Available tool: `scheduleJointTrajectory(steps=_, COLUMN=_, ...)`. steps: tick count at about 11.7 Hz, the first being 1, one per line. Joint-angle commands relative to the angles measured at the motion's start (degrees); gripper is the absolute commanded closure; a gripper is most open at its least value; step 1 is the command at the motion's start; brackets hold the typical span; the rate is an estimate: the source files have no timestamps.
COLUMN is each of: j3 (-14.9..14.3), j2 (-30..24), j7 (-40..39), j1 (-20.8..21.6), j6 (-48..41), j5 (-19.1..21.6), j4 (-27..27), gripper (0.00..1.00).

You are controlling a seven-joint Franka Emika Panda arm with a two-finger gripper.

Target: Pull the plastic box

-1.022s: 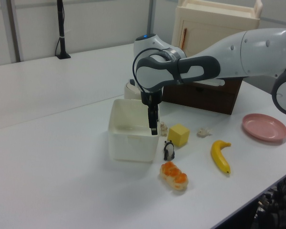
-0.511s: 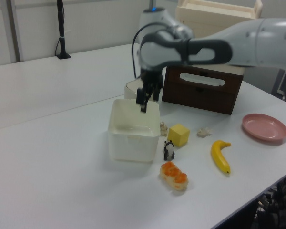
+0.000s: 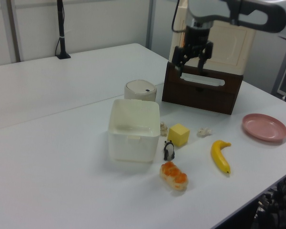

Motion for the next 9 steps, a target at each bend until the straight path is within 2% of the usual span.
scheduleJointTrajectory(steps=1, j3=0.5, j2=-1.4, j7=5.7, j1=-0.9, j6=-1.6, j5=0.8, j4=-1.7, gripper=0.00)
scheduleJointTrajectory(steps=9, j3=-0.8, j2=-1.6, j7=5.2, j1=-1.8, j6=-2.4, j5=0.9, j4=-1.6, gripper=0.00)
